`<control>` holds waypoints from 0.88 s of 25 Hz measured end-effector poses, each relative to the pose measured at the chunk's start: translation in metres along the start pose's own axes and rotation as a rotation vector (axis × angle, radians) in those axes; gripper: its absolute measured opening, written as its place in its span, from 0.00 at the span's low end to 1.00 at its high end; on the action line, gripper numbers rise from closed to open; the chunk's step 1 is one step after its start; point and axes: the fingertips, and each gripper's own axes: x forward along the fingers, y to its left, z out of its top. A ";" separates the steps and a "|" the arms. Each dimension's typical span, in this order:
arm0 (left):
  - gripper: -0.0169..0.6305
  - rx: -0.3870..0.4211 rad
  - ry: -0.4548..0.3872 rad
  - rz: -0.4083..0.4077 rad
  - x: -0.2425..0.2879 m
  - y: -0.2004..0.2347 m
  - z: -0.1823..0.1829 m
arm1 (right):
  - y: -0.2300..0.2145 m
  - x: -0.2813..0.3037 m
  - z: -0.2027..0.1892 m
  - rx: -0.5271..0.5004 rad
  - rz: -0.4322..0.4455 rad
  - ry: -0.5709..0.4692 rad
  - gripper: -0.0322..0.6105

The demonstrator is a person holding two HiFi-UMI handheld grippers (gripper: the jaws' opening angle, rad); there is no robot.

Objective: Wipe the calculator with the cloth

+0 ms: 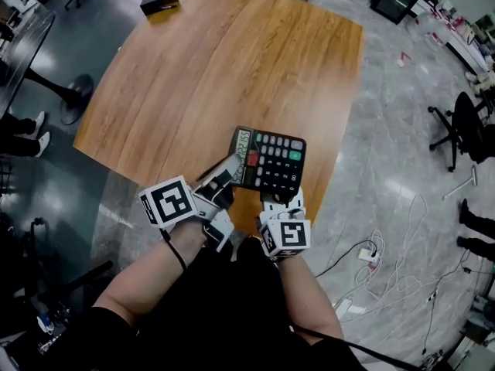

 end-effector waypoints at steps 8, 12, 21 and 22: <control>0.10 -0.004 0.041 0.001 0.000 0.002 -0.015 | 0.071 0.006 -0.009 -0.026 0.178 0.011 0.16; 0.10 -0.013 0.035 0.016 -0.004 0.008 -0.012 | 0.061 0.000 -0.003 -0.055 0.137 0.019 0.16; 0.10 0.011 0.021 0.029 -0.011 0.011 -0.005 | 0.032 -0.011 -0.002 -0.069 0.048 0.003 0.16; 0.10 0.014 0.015 0.039 -0.014 0.014 -0.001 | 0.026 -0.013 -0.002 -0.065 0.034 -0.005 0.16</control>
